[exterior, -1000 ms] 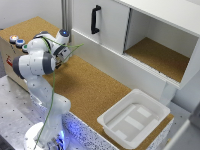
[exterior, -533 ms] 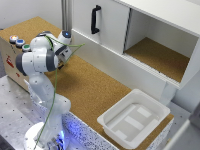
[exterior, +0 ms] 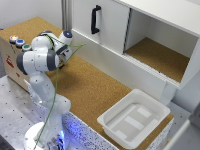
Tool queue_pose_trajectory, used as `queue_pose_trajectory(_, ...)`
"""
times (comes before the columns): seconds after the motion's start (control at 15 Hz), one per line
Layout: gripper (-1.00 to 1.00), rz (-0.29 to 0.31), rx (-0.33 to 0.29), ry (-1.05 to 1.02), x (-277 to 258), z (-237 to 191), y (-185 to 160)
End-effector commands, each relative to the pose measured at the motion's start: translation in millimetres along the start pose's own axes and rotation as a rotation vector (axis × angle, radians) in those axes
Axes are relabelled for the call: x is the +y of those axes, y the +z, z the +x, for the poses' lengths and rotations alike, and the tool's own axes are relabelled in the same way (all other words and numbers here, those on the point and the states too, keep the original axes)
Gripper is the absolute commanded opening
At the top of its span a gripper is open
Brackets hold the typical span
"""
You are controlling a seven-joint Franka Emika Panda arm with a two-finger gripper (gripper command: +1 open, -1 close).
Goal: Go open the drawer
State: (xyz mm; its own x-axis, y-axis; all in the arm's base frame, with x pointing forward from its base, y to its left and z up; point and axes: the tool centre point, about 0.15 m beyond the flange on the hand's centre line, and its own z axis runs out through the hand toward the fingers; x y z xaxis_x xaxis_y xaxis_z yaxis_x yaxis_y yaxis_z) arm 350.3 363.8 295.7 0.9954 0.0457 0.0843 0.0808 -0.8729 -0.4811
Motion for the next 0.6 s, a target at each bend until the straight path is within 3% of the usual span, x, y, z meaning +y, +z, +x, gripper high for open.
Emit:
queue_pose_trajectory(0.0, -1.00, 0.047, -0.001, 0.018, 36, -11, -9)
queue_pose_trajectory(0.53, -1.00, 0.040, 0.013, 0.026, 85, -23, -34)
